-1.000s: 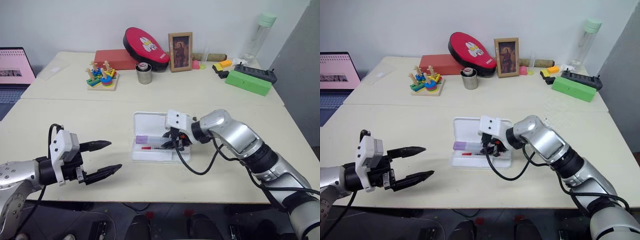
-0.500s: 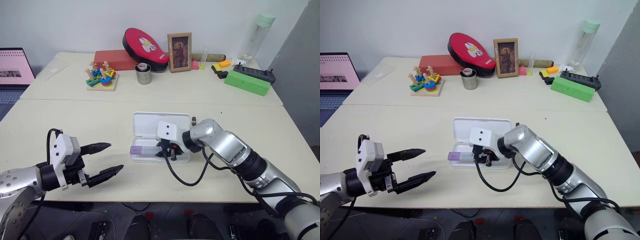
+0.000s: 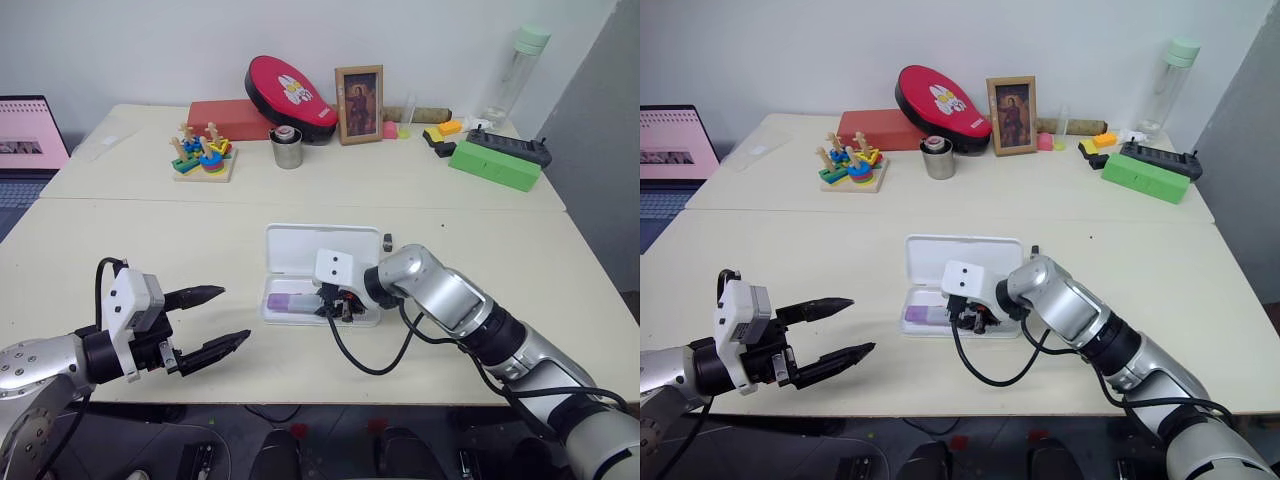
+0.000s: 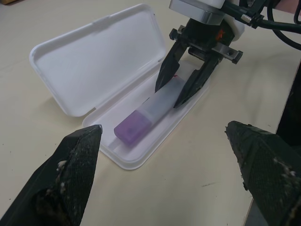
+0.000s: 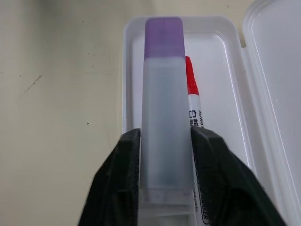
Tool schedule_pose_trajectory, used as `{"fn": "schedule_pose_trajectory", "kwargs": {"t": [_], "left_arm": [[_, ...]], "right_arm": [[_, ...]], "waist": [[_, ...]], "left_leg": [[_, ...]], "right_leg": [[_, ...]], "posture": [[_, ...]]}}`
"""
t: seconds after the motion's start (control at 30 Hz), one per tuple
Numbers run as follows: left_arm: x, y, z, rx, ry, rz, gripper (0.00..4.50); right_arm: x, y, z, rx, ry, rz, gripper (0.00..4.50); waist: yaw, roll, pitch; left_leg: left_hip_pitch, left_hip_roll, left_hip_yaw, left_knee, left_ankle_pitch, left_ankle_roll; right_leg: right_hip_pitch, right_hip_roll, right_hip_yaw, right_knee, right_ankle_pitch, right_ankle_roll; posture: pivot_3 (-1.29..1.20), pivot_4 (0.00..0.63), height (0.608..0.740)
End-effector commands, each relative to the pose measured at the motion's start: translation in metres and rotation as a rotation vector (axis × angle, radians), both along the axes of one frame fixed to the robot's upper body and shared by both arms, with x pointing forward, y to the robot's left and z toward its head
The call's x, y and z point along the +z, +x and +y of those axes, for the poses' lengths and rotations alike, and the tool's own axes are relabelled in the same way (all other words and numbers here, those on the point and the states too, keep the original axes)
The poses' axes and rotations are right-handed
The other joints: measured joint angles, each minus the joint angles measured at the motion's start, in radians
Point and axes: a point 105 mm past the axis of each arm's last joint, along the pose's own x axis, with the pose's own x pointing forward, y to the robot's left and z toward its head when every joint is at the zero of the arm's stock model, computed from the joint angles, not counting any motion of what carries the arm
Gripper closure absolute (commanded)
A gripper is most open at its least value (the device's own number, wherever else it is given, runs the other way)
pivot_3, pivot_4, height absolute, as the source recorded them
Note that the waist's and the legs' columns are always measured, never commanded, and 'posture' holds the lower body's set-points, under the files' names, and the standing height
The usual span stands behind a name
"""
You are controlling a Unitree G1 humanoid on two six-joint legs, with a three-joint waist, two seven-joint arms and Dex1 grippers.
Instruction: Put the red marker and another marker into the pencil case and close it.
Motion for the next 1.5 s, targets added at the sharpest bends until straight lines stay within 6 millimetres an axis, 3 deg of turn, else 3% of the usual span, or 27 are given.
{"fn": "schedule_pose_trajectory", "kwargs": {"t": [0.03,0.3,0.47,0.63,0.67,0.73,0.8,0.9,0.97,1.03,1.13,1.27,1.5], "left_arm": [[0.010,0.000,-0.001,-0.002,0.008,-0.044,0.00],[0.010,0.003,-0.001,-0.001,0.009,-0.048,0.00],[0.013,0.009,-0.004,-0.001,-0.002,-0.070,0.00],[0.019,0.026,-0.012,0.005,-0.051,-0.133,0.00],[0.022,0.031,-0.015,0.010,-0.068,-0.154,0.00],[0.028,0.044,-0.023,0.023,-0.104,-0.205,0.00],[0.032,0.054,-0.030,0.028,-0.134,-0.238,0.00],[0.036,0.065,-0.045,0.011,-0.187,-0.262,0.00],[0.038,0.071,-0.057,-0.007,-0.216,-0.277,0.00],[0.040,0.076,-0.065,-0.022,-0.235,-0.286,0.00],[0.044,0.081,-0.071,-0.037,-0.251,-0.298,0.00],[0.046,0.083,-0.075,-0.057,-0.258,-0.304,0.00],[0.046,0.084,-0.077,-0.067,-0.256,-0.308,0.00]], "right_arm": [[0.009,0.000,0.005,0.034,0.017,-0.039,1.81],[0.026,-0.001,0.006,0.047,0.072,-0.048,0.09],[0.058,-0.007,0.002,0.062,0.196,-0.018,0.03],[0.117,-0.013,-0.012,0.039,0.470,0.035,0.03],[0.131,-0.009,-0.017,0.015,0.534,0.027,0.03],[0.156,0.017,-0.033,-0.135,0.652,-0.044,0.03],[0.164,0.049,-0.055,-0.333,0.693,-0.109,0.03],[0.156,0.092,-0.094,-0.633,0.678,-0.171,0.03],[0.131,0.114,-0.124,-0.832,0.580,-0.206,0.03],[0.104,0.122,-0.141,-0.933,0.482,-0.210,0.03],[0.070,0.121,-0.145,-0.975,0.403,-0.169,0.03],[0.044,0.121,-0.147,-1.016,0.356,-0.142,0.03],[0.026,0.121,-0.140,-1.027,0.363,-0.089,0.03]], "waist": [[0.000,0.000,0.000],[0.000,0.000,0.000],[0.000,0.000,0.000],[0.005,0.000,0.000],[0.005,0.000,0.000],[0.005,0.000,0.000],[0.005,0.000,0.000],[0.008,-0.004,-0.002],[0.014,-0.007,-0.004],[0.016,-0.007,-0.004],[0.015,-0.004,-0.004],[-0.009,-0.004,-0.003],[-0.008,-0.003,-0.003]], "left_leg": [[0.000,0.000,0.000,0.000,0.000,0.000],[0.000,0.000,0.000,0.000,0.000,0.000],[0.000,0.000,0.000,0.000,0.000,0.000],[-0.001,0.000,0.000,0.000,0.000,0.000],[-0.001,0.000,0.000,0.000,0.000,0.000],[-0.001,0.000,0.000,0.000,0.000,0.000],[0.000,0.000,0.000,0.000,0.000,0.000],[0.000,0.000,0.000,0.001,0.000,0.000],[0.000,-0.001,0.000,0.001,0.000,0.000],[-0.002,-0.001,0.000,0.001,0.000,0.000],[-0.002,-0.001,0.001,0.000,0.000,0.000],[-0.003,-0.001,0.002,-0.001,0.000,0.000],[-0.002,-0.001,0.001,0.000,0.000,0.001]], "right_leg": [[0.000,0.000,0.000,0.000,0.000,0.000],[0.000,0.000,0.000,0.000,0.000,0.000],[0.000,0.000,0.000,0.000,0.000,0.000],[0.001,0.000,0.000,0.000,0.000,0.000],[0.002,0.000,0.000,0.000,0.000,0.000],[0.002,0.000,0.000,0.001,0.000,0.000],[0.003,0.000,0.000,0.000,0.000,0.001],[0.002,0.000,0.000,0.000,0.001,0.001],[0.003,0.000,0.000,0.000,0.001,0.001],[0.002,0.000,0.000,0.000,0.001,0.001],[0.001,0.000,0.001,0.001,0.002,-0.001],[0.001,0.000,0.001,0.000,0.001,-0.003],[0.003,0.000,0.000,0.001,0.002,-0.001]], "posture": [[0.00,0.150,0.740],[0.00,0.150,0.740],[0.00,0.150,0.740],[0.00,0.150,0.740],[0.00,0.150,0.740],[0.00,0.150,0.740],[0.00,0.150,0.740],[0.00,0.150,0.740],[0.00,0.150,0.740],[0.00,0.150,0.740],[0.00,0.150,0.740],[0.00,0.150,0.740],[0.00,0.150,0.740]]}}
